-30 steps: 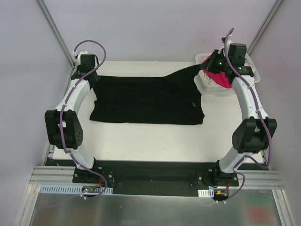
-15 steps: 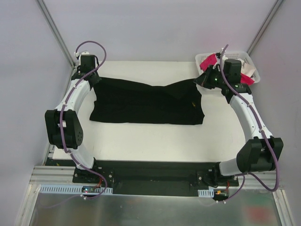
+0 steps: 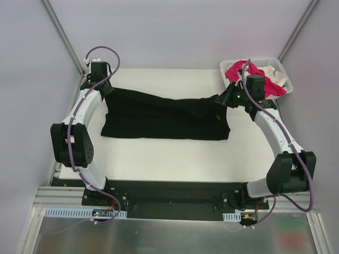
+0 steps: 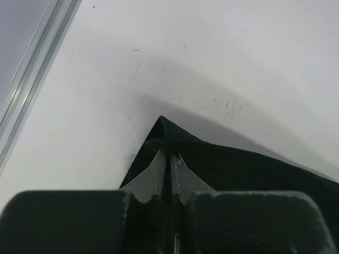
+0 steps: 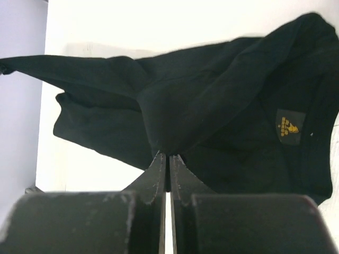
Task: Fold and stack the t-shirts
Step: Fold the other side of the tshirt into a rectangle
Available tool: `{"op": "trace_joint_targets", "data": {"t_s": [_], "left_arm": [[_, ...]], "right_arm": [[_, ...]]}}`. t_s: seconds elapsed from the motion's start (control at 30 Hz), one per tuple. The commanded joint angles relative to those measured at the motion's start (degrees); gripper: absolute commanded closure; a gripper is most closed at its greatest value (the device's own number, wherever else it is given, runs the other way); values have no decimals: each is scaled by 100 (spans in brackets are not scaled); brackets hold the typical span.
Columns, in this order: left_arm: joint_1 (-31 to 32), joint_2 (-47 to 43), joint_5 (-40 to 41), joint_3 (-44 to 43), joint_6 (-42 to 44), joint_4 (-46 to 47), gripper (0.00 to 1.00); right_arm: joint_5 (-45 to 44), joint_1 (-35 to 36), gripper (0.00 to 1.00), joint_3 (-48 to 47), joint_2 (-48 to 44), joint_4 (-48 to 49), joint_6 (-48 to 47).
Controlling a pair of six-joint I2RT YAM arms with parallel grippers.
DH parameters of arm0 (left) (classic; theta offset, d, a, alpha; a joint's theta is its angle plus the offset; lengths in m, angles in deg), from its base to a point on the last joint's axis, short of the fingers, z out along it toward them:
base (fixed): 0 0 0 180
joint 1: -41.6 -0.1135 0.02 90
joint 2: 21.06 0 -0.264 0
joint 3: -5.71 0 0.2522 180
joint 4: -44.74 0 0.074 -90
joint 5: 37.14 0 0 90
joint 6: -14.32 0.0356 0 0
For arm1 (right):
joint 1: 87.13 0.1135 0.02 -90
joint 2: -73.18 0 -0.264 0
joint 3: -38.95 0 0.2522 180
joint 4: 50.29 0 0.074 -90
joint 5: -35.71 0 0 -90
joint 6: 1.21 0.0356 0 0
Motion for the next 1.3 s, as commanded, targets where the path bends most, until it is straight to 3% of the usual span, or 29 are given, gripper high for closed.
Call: {"op": "trace_joint_targets", "data": {"t_s": [0.0, 0.47, 0.5, 0.53, 0.6, 0.63, 0.97, 1.27], "left_arm": [[-66, -59, -64, 12, 115, -87, 100], [-66, 345, -363, 39, -8, -306, 100], [-66, 380, -381, 39, -60, -298, 96], [-66, 406, -381, 47, -78, -307, 84], [-66, 424, -337, 65, -139, -351, 70], [-66, 424, -320, 56, -166, -351, 69], [-66, -15, 313, 337, -254, -386, 69], [-66, -217, 366, 451, -201, -430, 71]], "right_arm": [[-8, 77, 99, 193, -158, 216, 2], [-104, 209, 99, 167, -360, -13, 37], [-104, 209, 99, 158, -343, -30, 11], [-104, 218, 99, 149, -316, -39, 11], [-122, 235, 99, 149, -228, -39, 2], [-131, 244, 99, 166, -193, -13, 11], [-166, 349, 99, 403, -96, 163, 125], [-341, 420, 99, 1010, -456, 233, 169]]}}
